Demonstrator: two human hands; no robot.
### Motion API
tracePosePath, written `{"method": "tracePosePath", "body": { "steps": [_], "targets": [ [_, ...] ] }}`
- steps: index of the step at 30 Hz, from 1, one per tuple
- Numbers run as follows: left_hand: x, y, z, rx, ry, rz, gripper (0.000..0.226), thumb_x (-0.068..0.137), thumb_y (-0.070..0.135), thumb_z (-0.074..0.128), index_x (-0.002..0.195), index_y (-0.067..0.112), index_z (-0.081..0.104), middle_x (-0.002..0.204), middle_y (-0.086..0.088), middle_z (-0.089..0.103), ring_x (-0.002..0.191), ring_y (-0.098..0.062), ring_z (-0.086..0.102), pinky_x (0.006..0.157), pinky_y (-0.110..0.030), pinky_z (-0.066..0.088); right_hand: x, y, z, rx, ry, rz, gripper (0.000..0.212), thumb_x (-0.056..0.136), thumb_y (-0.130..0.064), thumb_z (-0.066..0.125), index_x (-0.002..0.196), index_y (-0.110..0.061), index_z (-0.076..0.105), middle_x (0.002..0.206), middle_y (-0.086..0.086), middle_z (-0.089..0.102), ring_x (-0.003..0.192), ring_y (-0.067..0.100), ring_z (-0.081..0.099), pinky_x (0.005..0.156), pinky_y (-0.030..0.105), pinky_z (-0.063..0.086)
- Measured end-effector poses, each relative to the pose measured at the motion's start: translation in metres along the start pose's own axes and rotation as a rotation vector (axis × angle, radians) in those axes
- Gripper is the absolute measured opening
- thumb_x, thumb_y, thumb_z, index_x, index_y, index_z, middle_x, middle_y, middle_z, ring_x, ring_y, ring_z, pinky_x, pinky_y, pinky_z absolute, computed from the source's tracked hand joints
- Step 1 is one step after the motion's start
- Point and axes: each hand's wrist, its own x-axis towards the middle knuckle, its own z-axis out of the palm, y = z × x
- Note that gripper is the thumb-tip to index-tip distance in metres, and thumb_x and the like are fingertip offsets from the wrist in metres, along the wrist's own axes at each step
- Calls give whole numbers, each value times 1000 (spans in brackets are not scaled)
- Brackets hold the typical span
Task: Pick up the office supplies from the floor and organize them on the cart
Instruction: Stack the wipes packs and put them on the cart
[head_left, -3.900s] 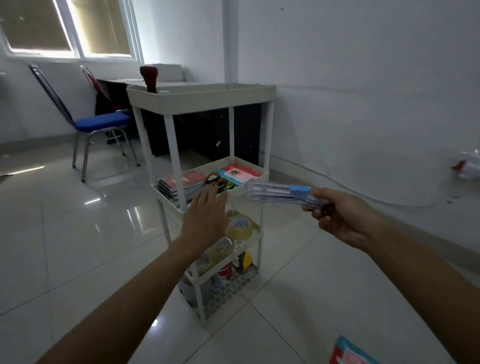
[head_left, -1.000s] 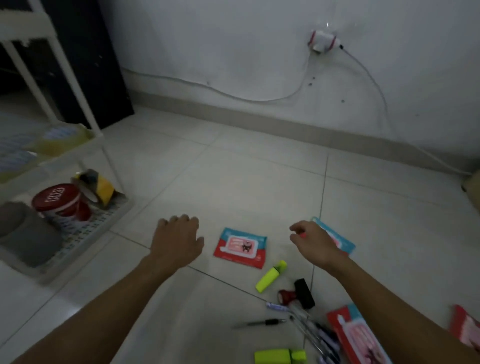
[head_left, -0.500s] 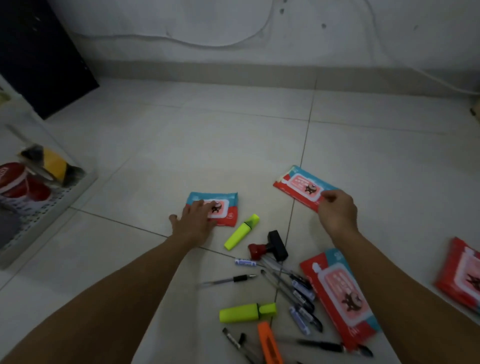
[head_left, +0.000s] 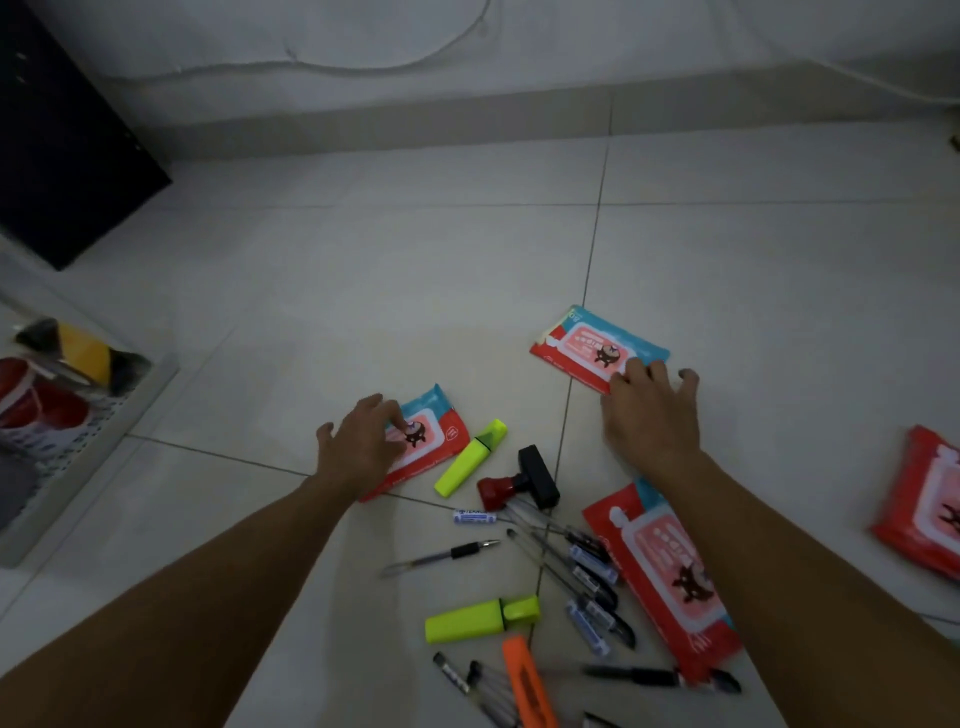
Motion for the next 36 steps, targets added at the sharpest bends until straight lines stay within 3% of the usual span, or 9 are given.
{"method": "tracePosePath", "body": {
  "steps": [3, 7, 13, 19, 22, 25, 27, 30, 36],
  "targets": [
    [9, 4, -8, 62, -86, -18, 33, 87, 37, 69, 114, 30, 50, 128, -2, 55, 116, -22, 54, 106, -49, 29, 6, -5, -6, 178, 12, 84, 41, 96, -28, 59, 132, -10, 55, 136, 11, 48, 129, 27, 42, 111, 50, 32],
    [19, 13, -9, 173, -124, -101, 62, 83, 41, 73, 132, 22, 40, 126, -6, 57, 118, -26, 55, 100, -46, 35, 10, -13, -4, 588, -46, 260, 61, 94, -22, 65, 144, 0, 37, 148, 17, 32, 133, 32, 41, 104, 49, 45],
    [21, 13, -7, 290, -186, -134, 49, 90, 48, 62, 124, 16, 48, 126, -9, 55, 118, -27, 50, 99, -42, 34, 8, -14, 4, 206, -140, 231, 49, 95, -26, 63, 139, -12, 47, 146, 16, 38, 140, 31, 33, 117, 57, 22],
    [6, 9, -13, 337, -221, -199, 63, 87, 60, 60, 129, 14, 47, 133, -14, 48, 126, -29, 44, 104, -42, 34, 5, -16, -11, 247, -189, 306, 90, 80, -38, 78, 149, -15, 25, 140, 13, 40, 132, 29, 39, 106, 55, 35],
    [-6, 0, -13, 134, -246, -311, 57, 83, 58, 66, 115, 14, 52, 117, -8, 61, 110, -25, 59, 104, -43, 40, -2, -16, -19, 258, -340, 343, 109, 75, -42, 82, 154, -15, 11, 145, 15, 30, 134, 32, 32, 105, 54, 32],
    [-23, -10, -14, -237, -266, -445, 51, 76, 40, 83, 102, 5, 57, 106, -13, 68, 95, -28, 67, 89, -43, 54, -9, -16, -24, 238, -475, 366, 102, 71, -46, 83, 146, -13, 22, 139, 18, 33, 130, 32, 33, 105, 49, 31],
    [-42, -16, -16, -425, -221, -514, 50, 70, 30, 88, 99, -2, 63, 101, -18, 69, 87, -30, 68, 77, -40, 56, -13, -19, -25, 209, -461, 365, 95, 70, -47, 84, 140, -15, 28, 137, 18, 34, 129, 31, 33, 105, 46, 30],
    [-67, -21, -21, -587, -210, -511, 28, 77, 25, 82, 87, 8, 62, 102, -18, 71, 82, -27, 65, 79, -40, 54, -18, -23, -29, 174, -406, 370, 88, 68, -47, 85, 134, -15, 35, 135, 17, 33, 127, 30, 32, 104, 44, 30],
    [-84, -17, -55, -753, -80, -460, 37, 87, 19, 73, 117, 0, 64, 99, -11, 66, 74, -18, 61, 75, -34, 50, -29, -31, -30, 213, -273, 351, 69, 74, -37, 83, 125, -15, 42, 128, 14, 46, 122, 29, 43, 103, 47, 31]
  ]
}}
